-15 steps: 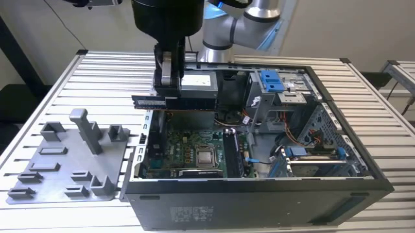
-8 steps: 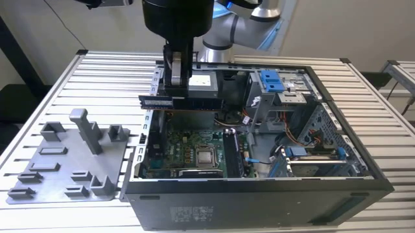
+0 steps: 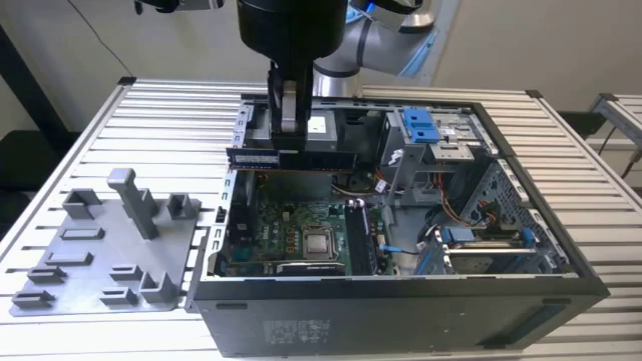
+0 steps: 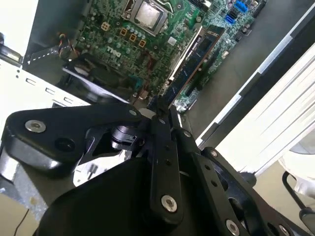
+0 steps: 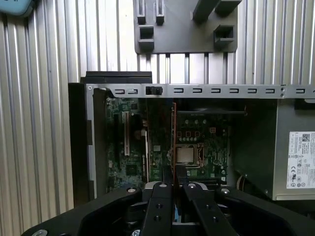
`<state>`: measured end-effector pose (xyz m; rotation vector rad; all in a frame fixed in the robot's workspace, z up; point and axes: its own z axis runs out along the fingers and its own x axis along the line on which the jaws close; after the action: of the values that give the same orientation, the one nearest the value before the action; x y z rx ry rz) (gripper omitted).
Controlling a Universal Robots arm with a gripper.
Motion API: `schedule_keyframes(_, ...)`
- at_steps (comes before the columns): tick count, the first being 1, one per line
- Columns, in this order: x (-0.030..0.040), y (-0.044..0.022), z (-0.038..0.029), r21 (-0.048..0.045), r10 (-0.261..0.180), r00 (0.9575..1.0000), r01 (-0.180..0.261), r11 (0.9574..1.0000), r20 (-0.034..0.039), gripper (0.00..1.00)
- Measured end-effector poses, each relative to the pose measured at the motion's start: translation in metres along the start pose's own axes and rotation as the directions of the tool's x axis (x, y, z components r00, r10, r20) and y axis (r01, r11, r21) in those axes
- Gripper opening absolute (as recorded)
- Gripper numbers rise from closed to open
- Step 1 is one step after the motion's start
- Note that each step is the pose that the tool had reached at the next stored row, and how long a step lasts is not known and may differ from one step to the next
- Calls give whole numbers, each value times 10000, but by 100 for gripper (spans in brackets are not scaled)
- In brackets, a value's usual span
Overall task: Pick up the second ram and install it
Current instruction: 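Pick up the second ram and move it above second insertion slot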
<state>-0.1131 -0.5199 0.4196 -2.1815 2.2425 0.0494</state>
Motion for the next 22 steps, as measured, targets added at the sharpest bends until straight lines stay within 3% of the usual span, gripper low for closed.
schedule_keyframes(22,-8,-278,-4,0,0,10000,0,10000,0,14)
